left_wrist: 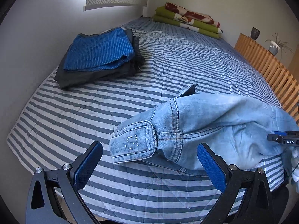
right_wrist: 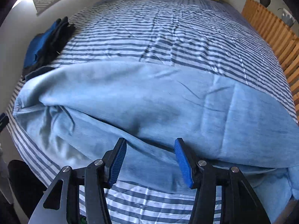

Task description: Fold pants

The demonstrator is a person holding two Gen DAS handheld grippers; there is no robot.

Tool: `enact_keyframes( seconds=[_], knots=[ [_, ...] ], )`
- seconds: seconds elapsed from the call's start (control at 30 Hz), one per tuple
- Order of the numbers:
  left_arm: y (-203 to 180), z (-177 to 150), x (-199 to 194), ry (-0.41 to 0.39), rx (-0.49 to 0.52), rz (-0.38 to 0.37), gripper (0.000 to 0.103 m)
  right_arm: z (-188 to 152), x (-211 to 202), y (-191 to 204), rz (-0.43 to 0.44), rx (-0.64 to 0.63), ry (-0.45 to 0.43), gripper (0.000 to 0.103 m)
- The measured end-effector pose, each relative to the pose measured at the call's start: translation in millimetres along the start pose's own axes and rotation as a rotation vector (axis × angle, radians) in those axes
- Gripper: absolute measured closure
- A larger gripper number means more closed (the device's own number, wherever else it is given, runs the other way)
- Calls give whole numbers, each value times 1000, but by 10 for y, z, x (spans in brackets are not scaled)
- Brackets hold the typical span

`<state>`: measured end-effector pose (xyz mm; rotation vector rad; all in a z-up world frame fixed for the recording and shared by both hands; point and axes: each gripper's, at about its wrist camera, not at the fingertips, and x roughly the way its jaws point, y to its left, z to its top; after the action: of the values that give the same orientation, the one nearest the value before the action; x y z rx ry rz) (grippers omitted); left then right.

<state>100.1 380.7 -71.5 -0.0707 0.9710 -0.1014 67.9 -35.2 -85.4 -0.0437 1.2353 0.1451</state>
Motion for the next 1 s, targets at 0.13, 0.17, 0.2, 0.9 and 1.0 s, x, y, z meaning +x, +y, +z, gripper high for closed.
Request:
enact_keyframes(
  seconds=[0.13, 0.17, 0.2, 0.9, 1.0],
  knots=[
    [-102, 130, 345, 72, 23, -28, 38, -82, 130, 81, 29, -32, 21, 50],
    [-141, 145, 404, 78, 31, -23, 46, -123, 106, 176, 36, -55, 19, 50],
    [-189, 165, 461, 82, 45, -18, 58, -166, 67, 254, 58, -82, 11, 49],
    [-590, 1444, -29, -95, 111, -128, 81, 675, -796, 258, -197, -148, -287, 99],
    [-710, 1714, 173, -58, 114, -157, 77, 1039, -764, 116, -199, -92, -276, 99]
  ],
)
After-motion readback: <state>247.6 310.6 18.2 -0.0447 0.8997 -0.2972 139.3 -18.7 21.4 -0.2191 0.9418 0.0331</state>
